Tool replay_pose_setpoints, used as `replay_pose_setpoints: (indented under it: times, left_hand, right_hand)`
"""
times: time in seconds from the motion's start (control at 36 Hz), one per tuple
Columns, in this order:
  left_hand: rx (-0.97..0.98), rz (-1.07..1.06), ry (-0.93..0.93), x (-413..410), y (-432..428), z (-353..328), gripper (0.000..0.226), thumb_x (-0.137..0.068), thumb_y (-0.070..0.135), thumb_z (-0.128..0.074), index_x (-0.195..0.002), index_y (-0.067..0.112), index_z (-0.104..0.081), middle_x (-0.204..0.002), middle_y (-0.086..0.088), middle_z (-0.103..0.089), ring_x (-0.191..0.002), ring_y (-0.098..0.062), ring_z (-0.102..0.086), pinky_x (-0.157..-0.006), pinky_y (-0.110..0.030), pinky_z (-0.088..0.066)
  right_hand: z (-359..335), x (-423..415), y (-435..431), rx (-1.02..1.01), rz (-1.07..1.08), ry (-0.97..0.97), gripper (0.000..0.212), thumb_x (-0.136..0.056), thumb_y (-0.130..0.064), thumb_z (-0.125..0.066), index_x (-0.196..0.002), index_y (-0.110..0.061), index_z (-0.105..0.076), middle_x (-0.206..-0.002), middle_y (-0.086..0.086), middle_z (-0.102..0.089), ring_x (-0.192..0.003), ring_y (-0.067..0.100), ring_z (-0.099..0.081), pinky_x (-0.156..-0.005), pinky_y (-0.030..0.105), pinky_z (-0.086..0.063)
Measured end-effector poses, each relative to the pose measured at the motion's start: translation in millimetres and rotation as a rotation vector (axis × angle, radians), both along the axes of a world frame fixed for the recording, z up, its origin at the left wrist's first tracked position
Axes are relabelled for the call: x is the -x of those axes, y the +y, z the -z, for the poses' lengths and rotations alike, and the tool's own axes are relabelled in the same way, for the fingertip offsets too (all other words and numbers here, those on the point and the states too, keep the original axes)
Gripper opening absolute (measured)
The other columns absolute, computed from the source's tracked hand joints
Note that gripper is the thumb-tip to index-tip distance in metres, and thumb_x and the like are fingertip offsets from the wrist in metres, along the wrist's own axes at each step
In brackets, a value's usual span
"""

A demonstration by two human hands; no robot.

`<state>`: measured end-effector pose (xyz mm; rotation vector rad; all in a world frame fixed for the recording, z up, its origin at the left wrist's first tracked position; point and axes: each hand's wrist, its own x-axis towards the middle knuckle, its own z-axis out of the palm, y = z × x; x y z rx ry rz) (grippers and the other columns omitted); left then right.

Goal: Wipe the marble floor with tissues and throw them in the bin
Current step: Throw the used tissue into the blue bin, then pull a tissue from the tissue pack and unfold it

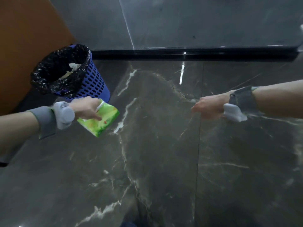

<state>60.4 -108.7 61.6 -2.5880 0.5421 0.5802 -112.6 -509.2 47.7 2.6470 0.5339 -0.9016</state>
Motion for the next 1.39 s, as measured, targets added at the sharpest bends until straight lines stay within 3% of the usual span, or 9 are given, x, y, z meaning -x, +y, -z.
replay_pose_setpoints:
  times: [0.25, 0.33, 0.61, 0.75, 0.83, 1.0, 1.19, 1.31, 1.39]
  left_hand:
    - [0.000, 0.231, 0.076, 19, -138, 1, 0.039, -0.081, 0.047, -0.082, -0.087, 0.019, -0.055, -0.087, 0.000, -0.063, -0.075, -0.019, -0.064, -0.055, -0.032, -0.050]
    - [-0.022, 0.272, 0.138, 28, -192, 8, 0.036, -0.082, 0.038, -0.084, -0.085, 0.017, -0.054, -0.088, -0.003, -0.062, -0.078, -0.022, -0.065, -0.077, -0.039, -0.062]
    - [-0.023, 0.331, 0.260, 34, -245, 71, 0.049, -0.083, 0.040, -0.083, -0.114, 0.015, -0.055, -0.097, 0.000, -0.057, -0.090, -0.023, -0.064, -0.078, -0.037, -0.059]
    - [0.100, 0.351, 0.405, 20, -233, 78, 0.028, -0.084, 0.040, -0.081, -0.088, 0.018, -0.065, -0.078, 0.004, -0.070, -0.065, -0.010, -0.069, -0.050, -0.027, -0.053]
    - [0.184, 0.419, 0.451, 15, -229, 73, 0.029, -0.085, 0.031, -0.077, -0.071, 0.016, -0.056, -0.055, 0.009, -0.057, -0.041, -0.003, -0.050, -0.038, -0.017, -0.037]
    - [0.304, 0.377, 0.302, 14, -192, 64, 0.021, -0.087, 0.036, -0.062, -0.073, 0.025, -0.051, -0.069, 0.006, -0.062, -0.062, -0.015, -0.061, -0.054, -0.033, -0.049]
    - [0.387, 0.270, 0.307, 32, -164, 54, 0.022, -0.088, 0.051, -0.066, -0.082, 0.030, -0.059, -0.083, 0.006, -0.067, -0.080, -0.017, -0.064, -0.071, -0.041, -0.057]
    - [0.377, 0.310, 0.241, 45, -187, 44, 0.018, -0.087, 0.028, -0.065, -0.072, 0.021, -0.056, -0.077, 0.001, -0.065, -0.072, -0.021, -0.062, -0.063, -0.039, -0.055]
    - [0.712, 0.405, 0.057, 46, -199, 20, 0.024, -0.082, 0.021, -0.060, -0.063, 0.019, -0.046, -0.059, 0.004, -0.051, -0.058, -0.019, -0.046, -0.053, -0.032, -0.037]
  right_hand:
    - [-14, 45, -80, -0.093, 0.353, 0.025, 0.032, -0.099, -0.015, -0.053, -0.129, -0.019, -0.065, -0.128, -0.001, -0.067, -0.098, 0.016, -0.061, -0.079, 0.016, -0.040]
    - [-6, 74, -106, -0.079, 0.513, 0.022, 0.036, -0.094, -0.010, -0.051, -0.126, -0.017, -0.066, -0.123, 0.006, -0.069, -0.106, 0.025, -0.065, -0.092, 0.029, -0.053]
    - [3, 118, -147, 0.002, 0.605, 0.054, 0.043, -0.093, -0.011, -0.048, -0.133, -0.022, -0.062, -0.126, 0.005, -0.068, -0.113, 0.029, -0.063, -0.099, 0.037, -0.052]
    - [20, 112, -147, -0.013, 0.599, 0.148, 0.039, -0.096, -0.015, -0.053, -0.133, -0.021, -0.062, -0.126, 0.003, -0.068, -0.113, 0.028, -0.064, -0.100, 0.033, -0.052]
    - [26, 92, -138, -0.068, 0.544, 0.149, 0.039, -0.099, -0.021, -0.058, -0.138, -0.019, -0.059, -0.132, 0.001, -0.066, -0.117, 0.024, -0.063, -0.088, 0.018, -0.042]
    - [31, 41, -81, -0.175, 0.471, 0.047, 0.030, -0.093, -0.016, -0.058, -0.122, -0.015, -0.068, -0.114, 0.006, -0.073, -0.107, 0.029, -0.069, -0.093, 0.039, -0.057]
    - [18, 21, -10, -0.232, 0.298, -0.022, 0.030, -0.096, -0.011, -0.050, -0.120, -0.011, -0.068, -0.115, 0.006, -0.071, -0.104, 0.027, -0.070, -0.074, 0.032, -0.056]
    - [1, 23, -2, -0.161, 0.185, -0.088, 0.029, -0.096, -0.018, -0.052, -0.121, -0.017, -0.067, -0.113, 0.001, -0.071, -0.103, 0.025, -0.069, -0.078, 0.035, -0.060]
    - [-14, 22, -3, -0.204, 0.214, -0.121, 0.028, -0.097, -0.017, -0.050, -0.118, -0.015, -0.068, -0.110, 0.002, -0.072, -0.102, 0.026, -0.070, -0.079, 0.036, -0.061]
